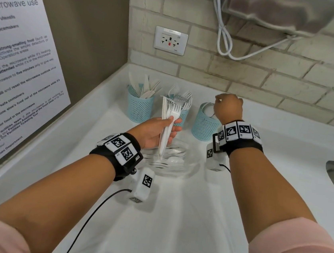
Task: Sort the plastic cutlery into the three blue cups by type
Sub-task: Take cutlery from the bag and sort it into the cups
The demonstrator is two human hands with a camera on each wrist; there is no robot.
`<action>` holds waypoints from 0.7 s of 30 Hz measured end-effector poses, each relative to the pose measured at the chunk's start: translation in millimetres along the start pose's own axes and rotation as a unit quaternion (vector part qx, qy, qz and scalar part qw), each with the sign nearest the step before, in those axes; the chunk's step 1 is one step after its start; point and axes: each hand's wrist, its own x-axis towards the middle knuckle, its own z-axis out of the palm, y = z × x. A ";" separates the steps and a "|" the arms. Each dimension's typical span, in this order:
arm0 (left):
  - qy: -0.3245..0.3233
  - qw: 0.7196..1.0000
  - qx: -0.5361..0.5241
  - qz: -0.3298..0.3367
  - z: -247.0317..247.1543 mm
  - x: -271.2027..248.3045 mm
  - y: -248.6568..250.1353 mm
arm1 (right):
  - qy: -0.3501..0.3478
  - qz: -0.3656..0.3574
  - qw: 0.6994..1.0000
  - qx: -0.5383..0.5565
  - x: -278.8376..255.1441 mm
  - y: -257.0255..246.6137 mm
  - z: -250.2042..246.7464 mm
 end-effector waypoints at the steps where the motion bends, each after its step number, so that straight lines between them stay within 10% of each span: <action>1: 0.000 1.000 -0.018 -0.005 -0.1 0.2 0.3 | 0.032 -0.006 0.999 0.022 -2.7 -5.0 -2.4; 7: -0.040 0.997 -0.066 -0.028 -0.9 -3.2 1.7 | 0.053 -0.061 0.979 0.189 -23.4 -36.8 -8.2; 15: -0.091 0.992 -0.091 0.007 -3.2 -11.1 2.9 | -0.226 -0.047 0.909 0.347 -64.6 -44.9 -4.6; 21: -0.062 0.996 -0.054 0.036 -6.2 -12.3 -0.6 | -0.257 -0.011 0.840 0.477 -68.3 -41.7 7.5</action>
